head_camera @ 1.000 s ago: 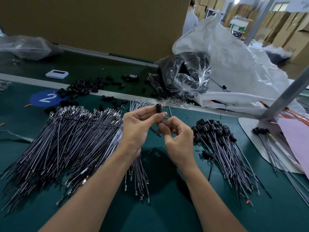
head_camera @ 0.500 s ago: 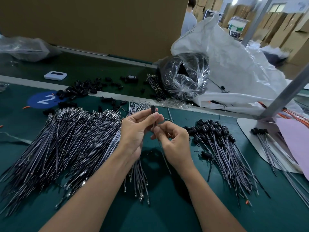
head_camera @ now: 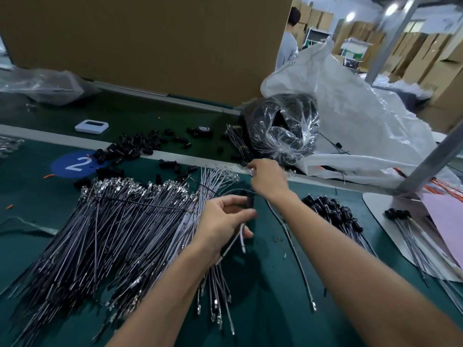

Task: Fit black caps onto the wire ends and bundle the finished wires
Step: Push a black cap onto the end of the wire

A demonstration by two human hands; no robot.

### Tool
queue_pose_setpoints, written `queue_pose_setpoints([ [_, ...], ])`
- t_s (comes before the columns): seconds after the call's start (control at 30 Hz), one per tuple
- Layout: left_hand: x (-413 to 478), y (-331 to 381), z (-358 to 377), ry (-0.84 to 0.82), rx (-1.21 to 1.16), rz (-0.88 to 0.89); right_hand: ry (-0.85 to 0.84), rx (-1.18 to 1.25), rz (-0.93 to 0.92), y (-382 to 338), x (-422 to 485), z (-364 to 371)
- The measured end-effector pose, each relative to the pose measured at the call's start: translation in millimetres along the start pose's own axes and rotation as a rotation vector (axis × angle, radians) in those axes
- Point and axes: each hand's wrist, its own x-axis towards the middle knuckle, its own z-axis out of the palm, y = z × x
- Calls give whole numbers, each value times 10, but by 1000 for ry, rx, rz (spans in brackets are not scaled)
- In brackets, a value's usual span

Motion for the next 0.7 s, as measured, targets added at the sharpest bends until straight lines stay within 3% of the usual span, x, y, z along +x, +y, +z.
queue_pose_setpoints([
  [0.23, 10, -37, -14, -38, 54, 8, -18, -174, 38, 63, 326, 128],
  [0.43, -14, -20, -9, -62, 51, -4, -6, -327, -98, 68, 356, 102],
  [0.5, -27, -15, -3, -75, 65, 2, 44, -215, -96, 83, 330, 51],
  [0.7, -19, -22, -1, -97, 39, 31, 138, 526, -69, 164, -346, -282],
])
